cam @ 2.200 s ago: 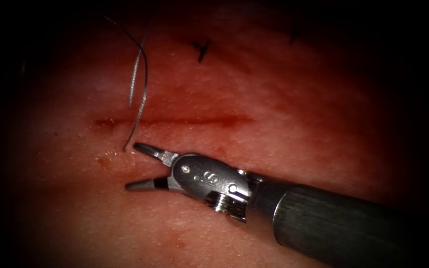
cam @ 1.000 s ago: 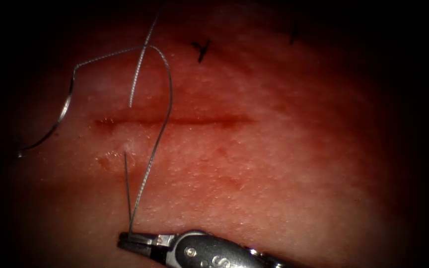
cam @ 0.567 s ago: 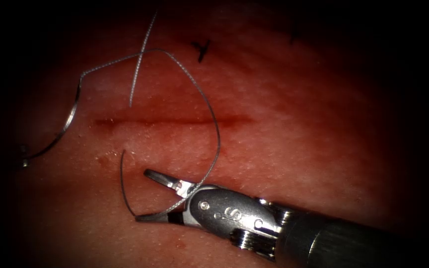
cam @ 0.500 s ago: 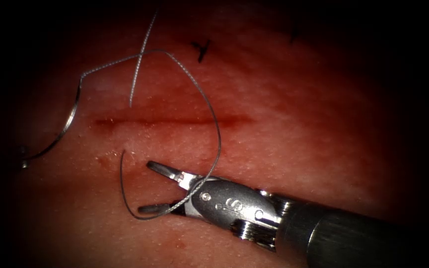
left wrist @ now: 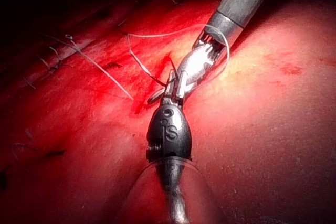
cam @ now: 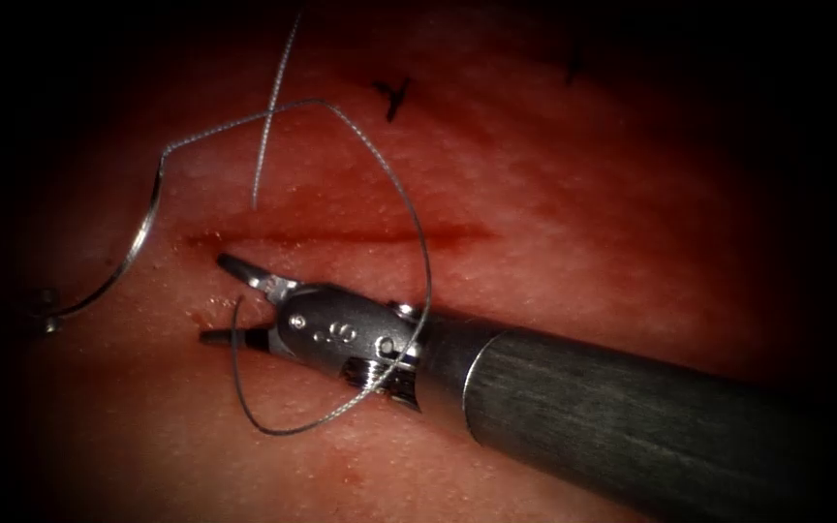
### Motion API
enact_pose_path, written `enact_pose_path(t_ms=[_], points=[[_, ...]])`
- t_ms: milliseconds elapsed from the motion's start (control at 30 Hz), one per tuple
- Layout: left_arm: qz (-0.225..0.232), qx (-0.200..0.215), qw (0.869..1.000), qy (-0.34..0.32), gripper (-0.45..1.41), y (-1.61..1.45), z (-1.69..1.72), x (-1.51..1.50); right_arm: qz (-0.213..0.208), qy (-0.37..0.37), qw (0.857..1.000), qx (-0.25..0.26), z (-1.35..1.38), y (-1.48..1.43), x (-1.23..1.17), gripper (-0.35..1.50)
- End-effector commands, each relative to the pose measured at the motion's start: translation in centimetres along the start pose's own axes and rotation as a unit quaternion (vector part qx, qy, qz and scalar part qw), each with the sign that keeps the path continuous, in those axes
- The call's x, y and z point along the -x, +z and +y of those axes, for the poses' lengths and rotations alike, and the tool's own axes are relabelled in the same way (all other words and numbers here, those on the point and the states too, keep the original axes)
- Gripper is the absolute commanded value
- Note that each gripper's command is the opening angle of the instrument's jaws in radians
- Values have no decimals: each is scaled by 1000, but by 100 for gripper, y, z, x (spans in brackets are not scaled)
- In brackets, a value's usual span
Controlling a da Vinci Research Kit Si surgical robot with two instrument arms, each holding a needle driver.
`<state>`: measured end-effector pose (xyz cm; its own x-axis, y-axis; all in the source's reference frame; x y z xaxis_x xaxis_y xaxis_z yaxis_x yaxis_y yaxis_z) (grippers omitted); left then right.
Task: Wound Closure
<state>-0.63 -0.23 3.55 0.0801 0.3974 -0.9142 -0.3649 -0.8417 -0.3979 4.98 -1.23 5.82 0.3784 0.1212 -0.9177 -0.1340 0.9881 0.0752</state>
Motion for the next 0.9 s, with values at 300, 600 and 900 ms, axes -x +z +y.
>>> enact_pose_path(t_ms=[300,600,900], points=[[2,3,1000,-1,-45,5,-3,3,-4,0,1000,4,-12,-31,-7,-35],[3,4,1000,0,-45,7,-1,4,12,-13,1000,-8,-47,-58,-43,-35],[1,6,1000,-1,-45,7,0,3,24,-24,999,-22,-84,-88,-78,-35]])
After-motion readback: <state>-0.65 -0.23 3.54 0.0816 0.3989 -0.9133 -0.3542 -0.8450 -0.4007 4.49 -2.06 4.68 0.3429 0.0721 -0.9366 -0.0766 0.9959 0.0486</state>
